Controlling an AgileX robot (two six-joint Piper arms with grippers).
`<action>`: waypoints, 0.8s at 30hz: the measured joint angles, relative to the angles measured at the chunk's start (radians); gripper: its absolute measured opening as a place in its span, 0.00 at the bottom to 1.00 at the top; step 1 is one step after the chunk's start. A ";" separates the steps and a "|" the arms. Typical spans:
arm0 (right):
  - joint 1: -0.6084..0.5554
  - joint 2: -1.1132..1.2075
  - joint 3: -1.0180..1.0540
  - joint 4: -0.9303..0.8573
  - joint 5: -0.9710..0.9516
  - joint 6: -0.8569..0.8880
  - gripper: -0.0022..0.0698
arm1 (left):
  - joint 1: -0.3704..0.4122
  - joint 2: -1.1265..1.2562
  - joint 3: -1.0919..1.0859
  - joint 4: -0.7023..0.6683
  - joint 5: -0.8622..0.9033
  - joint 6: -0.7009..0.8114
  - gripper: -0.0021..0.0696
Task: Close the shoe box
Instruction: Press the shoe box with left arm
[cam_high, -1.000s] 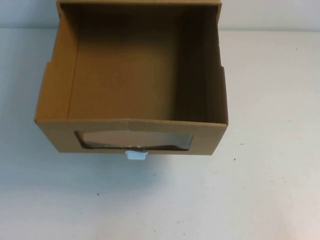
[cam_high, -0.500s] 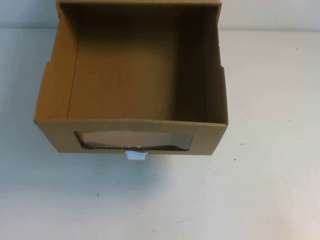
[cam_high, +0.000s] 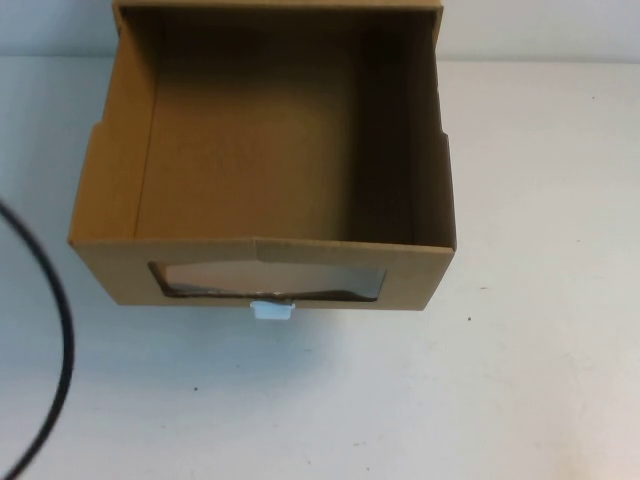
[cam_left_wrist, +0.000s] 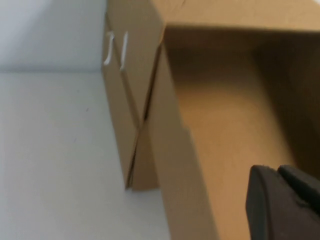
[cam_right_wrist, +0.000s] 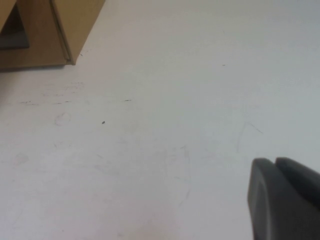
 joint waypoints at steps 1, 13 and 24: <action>0.000 0.000 0.000 0.000 0.000 0.000 0.01 | 0.000 0.061 -0.063 -0.021 0.013 0.041 0.02; 0.000 0.000 0.000 0.000 0.000 0.000 0.01 | 0.000 0.665 -0.741 -0.310 0.198 0.343 0.02; 0.000 0.000 0.000 0.000 0.000 0.000 0.01 | -0.032 1.074 -1.171 -0.335 0.309 0.376 0.02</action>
